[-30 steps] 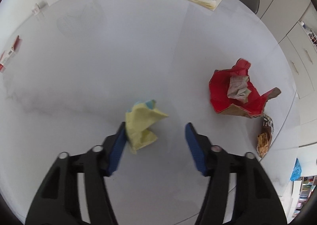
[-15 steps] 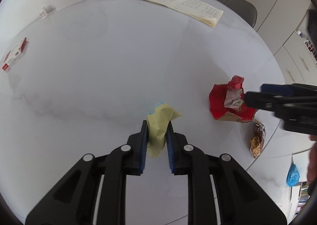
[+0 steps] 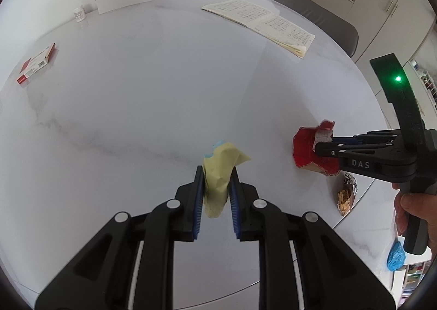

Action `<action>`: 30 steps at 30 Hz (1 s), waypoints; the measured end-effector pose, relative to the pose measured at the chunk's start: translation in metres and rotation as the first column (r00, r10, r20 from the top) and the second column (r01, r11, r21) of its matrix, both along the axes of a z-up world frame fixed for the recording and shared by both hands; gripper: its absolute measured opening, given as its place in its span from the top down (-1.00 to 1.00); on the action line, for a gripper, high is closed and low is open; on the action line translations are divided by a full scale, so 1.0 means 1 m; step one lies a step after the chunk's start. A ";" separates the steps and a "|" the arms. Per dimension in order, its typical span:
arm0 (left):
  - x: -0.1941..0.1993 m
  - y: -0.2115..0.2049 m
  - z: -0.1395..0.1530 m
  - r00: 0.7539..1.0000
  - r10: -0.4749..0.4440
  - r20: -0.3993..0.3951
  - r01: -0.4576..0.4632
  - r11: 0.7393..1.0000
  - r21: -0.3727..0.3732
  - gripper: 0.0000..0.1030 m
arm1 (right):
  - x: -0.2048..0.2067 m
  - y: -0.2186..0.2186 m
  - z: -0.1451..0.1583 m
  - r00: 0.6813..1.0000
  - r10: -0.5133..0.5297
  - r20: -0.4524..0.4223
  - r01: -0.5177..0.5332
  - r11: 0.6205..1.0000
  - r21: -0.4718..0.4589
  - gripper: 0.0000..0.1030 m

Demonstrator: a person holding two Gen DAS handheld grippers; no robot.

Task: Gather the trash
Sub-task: 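Grasp the green-and-white crumpled paper from the red box with the right gripper, then drop the green paper into the bin with the right gripper while the left gripper drops the yellow paper in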

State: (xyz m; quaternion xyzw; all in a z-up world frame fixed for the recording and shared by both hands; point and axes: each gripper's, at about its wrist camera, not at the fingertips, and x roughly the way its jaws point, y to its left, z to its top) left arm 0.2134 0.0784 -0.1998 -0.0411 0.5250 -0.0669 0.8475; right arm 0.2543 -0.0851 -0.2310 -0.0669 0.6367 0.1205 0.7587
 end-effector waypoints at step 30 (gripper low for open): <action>-0.129 -0.022 0.047 0.957 -0.288 0.024 0.288 0.958 -0.002 0.66 | -0.235 -0.098 0.094 0.950 -0.302 0.076 0.255 0.895 0.366 0.51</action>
